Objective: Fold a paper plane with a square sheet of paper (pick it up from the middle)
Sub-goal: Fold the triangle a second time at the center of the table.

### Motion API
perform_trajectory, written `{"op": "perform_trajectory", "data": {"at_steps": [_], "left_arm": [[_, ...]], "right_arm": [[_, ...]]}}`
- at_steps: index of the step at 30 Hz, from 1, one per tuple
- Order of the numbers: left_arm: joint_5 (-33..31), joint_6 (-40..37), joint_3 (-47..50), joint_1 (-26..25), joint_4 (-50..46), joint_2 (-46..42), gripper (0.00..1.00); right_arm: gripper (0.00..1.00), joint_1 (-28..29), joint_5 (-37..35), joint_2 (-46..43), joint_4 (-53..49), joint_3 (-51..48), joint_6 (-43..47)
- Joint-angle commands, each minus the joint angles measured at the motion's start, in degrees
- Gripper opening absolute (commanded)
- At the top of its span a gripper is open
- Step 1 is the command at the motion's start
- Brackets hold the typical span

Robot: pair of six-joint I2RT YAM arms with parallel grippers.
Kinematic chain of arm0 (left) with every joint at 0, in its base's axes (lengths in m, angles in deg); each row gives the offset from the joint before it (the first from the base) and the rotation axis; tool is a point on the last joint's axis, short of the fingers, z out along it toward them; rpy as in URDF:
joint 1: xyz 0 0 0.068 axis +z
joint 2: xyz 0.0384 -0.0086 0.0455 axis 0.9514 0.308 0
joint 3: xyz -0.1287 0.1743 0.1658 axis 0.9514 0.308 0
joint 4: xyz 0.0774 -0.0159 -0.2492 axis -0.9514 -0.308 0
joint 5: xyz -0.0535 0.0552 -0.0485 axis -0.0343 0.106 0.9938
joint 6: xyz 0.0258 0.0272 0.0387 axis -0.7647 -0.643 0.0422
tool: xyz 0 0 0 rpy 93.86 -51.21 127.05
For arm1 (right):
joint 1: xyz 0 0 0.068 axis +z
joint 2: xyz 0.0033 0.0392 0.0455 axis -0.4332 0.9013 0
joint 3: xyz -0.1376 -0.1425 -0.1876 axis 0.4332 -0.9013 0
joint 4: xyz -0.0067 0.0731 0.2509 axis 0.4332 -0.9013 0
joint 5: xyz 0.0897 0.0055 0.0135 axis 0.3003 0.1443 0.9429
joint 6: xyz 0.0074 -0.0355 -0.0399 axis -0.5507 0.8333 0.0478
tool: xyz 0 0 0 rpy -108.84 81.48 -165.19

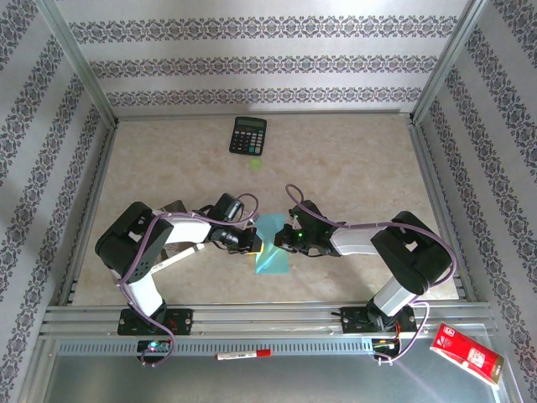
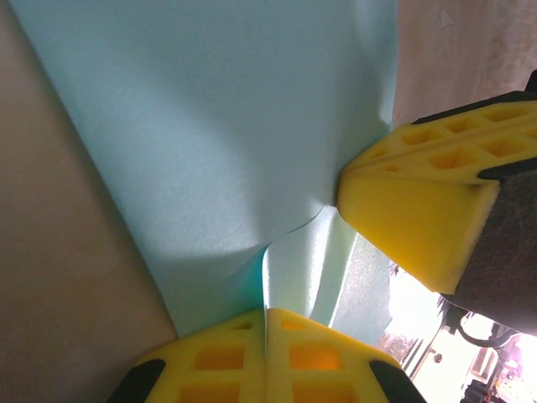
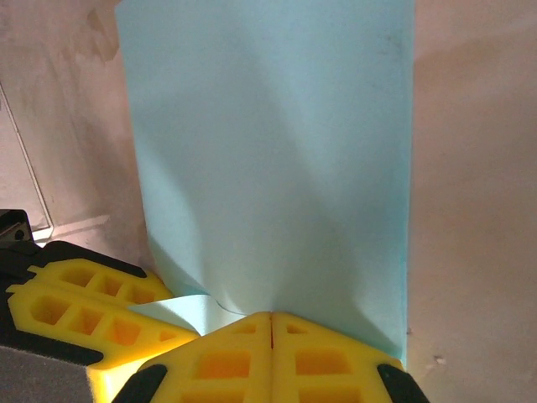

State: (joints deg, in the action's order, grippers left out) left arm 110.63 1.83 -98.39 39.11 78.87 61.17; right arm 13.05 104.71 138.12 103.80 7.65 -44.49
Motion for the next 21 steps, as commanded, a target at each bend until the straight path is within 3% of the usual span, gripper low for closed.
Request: {"op": "perform_trajectory", "data": {"at_steps": [1,11,14,16,21], "left_arm": [[-10.31,-1.64,0.54,-1.04,-7.16,2.62,0.07],[-14.59,0.26,-0.22,-1.06,-14.77,-12.04,0.36],[-15.45,2.28,1.48,-2.75,-14.69,-17.7,0.4],[-15.47,4.27,2.69,-5.11,-13.31,-20.34,0.36],[-12.65,9.29,4.0,-10.3,-5.9,-17.3,0.06]], "right_arm": [[0.0,-0.32,-1.17,2.08,-2.33,-2.08,1.06],[0.0,0.05,-1.34,1.82,-2.68,-2.8,0.77],[0.0,0.22,-1.52,1.78,-2.68,-2.8,0.56],[0.0,0.25,-1.7,1.74,-2.79,-2.86,0.45],[0.0,0.28,-2.04,1.65,-3.37,-2.55,0.63]]}}
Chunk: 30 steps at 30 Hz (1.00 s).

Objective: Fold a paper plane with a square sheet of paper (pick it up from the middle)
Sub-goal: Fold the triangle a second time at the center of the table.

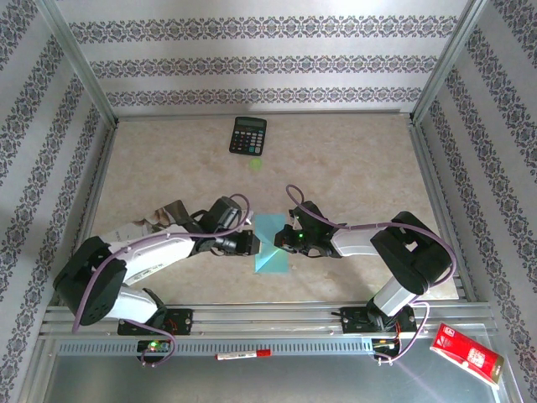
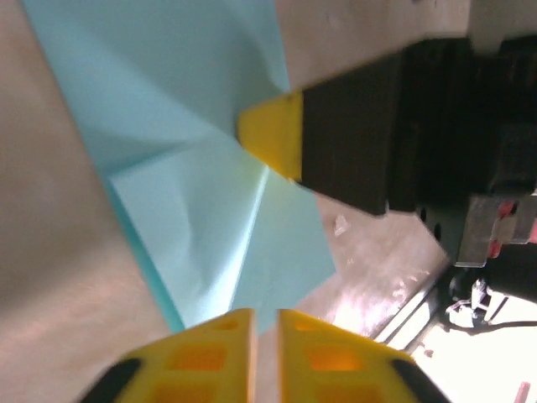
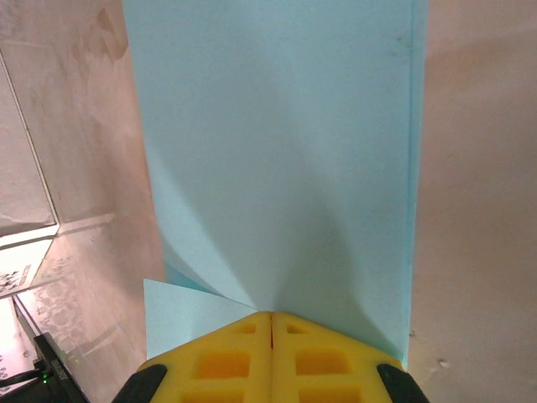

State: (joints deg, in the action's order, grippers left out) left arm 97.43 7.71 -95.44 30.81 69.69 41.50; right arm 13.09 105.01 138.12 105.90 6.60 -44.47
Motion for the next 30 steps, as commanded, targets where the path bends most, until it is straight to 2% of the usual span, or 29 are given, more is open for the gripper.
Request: {"op": "perform_trajectory", "data": {"at_steps": [1,4,10,30], "left_arm": [[0.88,3.48,0.31,-2.81,3.86,3.85,0.04],[0.48,3.26,-1.1,-3.91,5.39,7.51,0.0],[0.04,1.55,-2.46,-3.81,5.63,12.52,0.0],[4.06,2.46,4.48,-0.7,5.83,12.21,0.0]], "right_arm": [[0.0,0.24,-2.48,1.75,-5.66,-1.41,0.67],[0.0,0.29,-2.53,1.65,-5.77,-1.43,0.67],[0.0,0.32,-2.52,1.3,-5.94,-1.36,0.77],[0.0,0.34,-2.45,1.2,-8.84,0.98,2.95]]}}
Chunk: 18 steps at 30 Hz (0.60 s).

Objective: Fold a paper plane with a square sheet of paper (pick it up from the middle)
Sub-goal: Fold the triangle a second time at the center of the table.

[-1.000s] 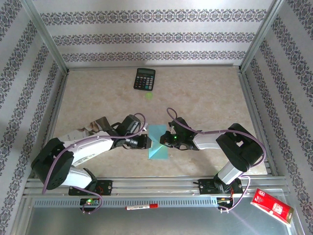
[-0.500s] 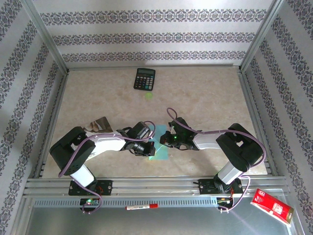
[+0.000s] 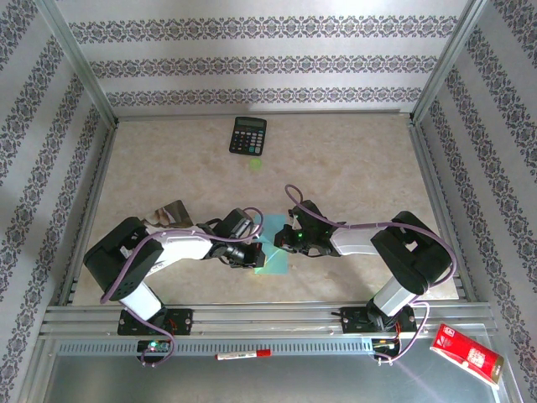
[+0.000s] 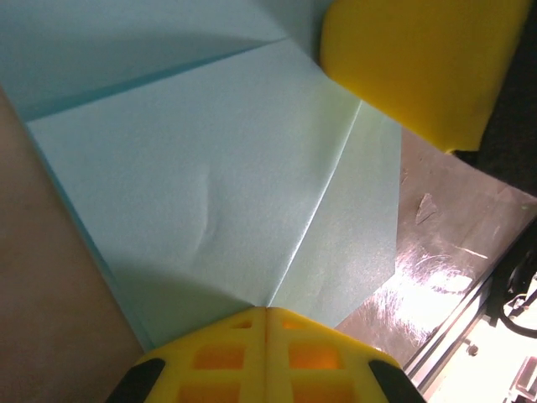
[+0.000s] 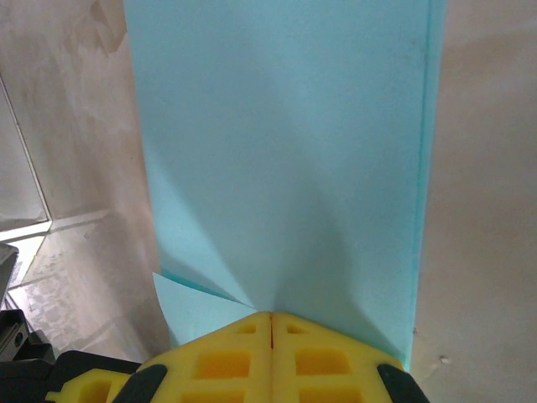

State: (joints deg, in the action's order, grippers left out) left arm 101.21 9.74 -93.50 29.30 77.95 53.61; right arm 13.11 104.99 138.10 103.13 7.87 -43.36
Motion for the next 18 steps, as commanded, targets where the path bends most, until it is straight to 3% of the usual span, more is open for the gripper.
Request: {"op": "perform_trajectory", "data": {"at_steps": [1,18], "left_arm": [[0.63,0.67,3.04,0.84,-2.22,0.02,0.0],[3.95,3.37,8.26,2.42,1.08,-2.1,0.0]], "right_arm": [[0.0,0.31,-2.41,1.29,-6.08,-0.47,1.75],[0.0,0.37,-2.74,1.79,-7.42,0.8,2.56]]}}
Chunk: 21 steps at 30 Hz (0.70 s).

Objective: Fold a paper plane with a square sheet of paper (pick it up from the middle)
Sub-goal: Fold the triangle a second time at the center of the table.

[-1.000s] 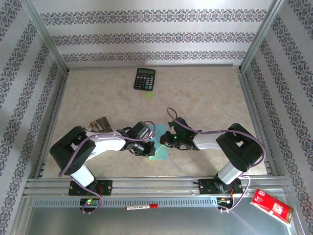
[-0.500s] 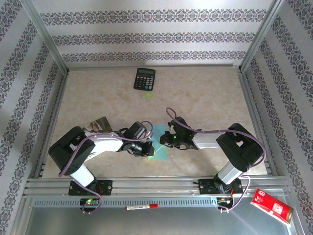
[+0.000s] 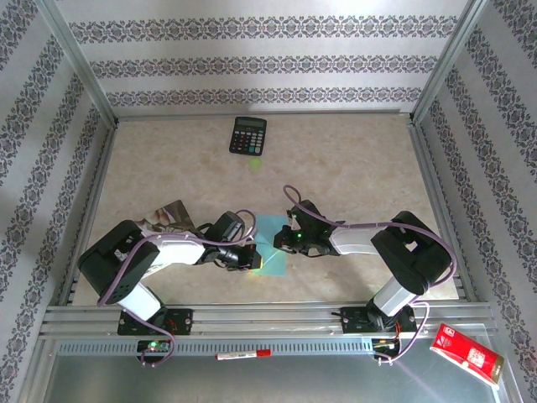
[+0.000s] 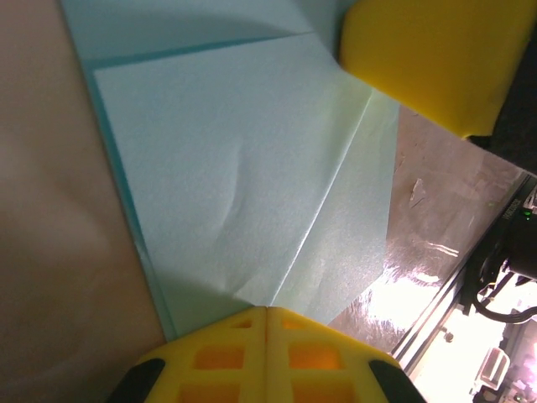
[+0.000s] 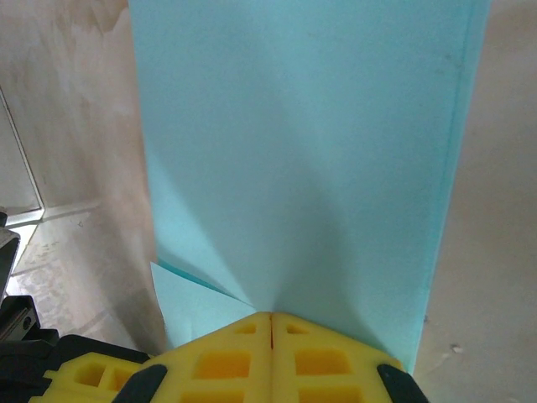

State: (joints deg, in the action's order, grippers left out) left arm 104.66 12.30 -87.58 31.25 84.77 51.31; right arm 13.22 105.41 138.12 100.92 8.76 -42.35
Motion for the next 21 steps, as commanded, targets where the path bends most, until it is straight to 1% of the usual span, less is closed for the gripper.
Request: {"op": "perform_trajectory", "data": {"at_steps": [1,6,9,13,16,21], "left_arm": [[0.57,0.78,2.62,0.48,-5.72,0.29,0.0],[0.68,1.38,3.81,0.56,-4.83,0.77,0.0],[0.57,3.03,4.78,0.82,-3.58,1.66,0.0],[1.46,5.34,6.25,1.09,-0.88,2.86,0.0],[2.03,5.88,6.56,1.09,0.23,3.97,0.0],[2.43,6.14,6.77,1.18,0.86,5.12,0.0]], "right_arm": [[0.0,0.29,-3.1,1.82,-5.16,0.03,1.53],[0.0,0.31,-2.37,2.0,-5.31,1.28,1.86],[0.0,0.29,-0.97,0.85,-5.32,2.85,2.21],[0.06,0.65,1.06,-2.32,-3.77,2.91,1.25],[0.08,2.06,1.23,-4.46,-2.86,1.9,-0.54],[0.07,5.94,-0.6,-5.97,-0.03,-0.75,-5.22]]}}
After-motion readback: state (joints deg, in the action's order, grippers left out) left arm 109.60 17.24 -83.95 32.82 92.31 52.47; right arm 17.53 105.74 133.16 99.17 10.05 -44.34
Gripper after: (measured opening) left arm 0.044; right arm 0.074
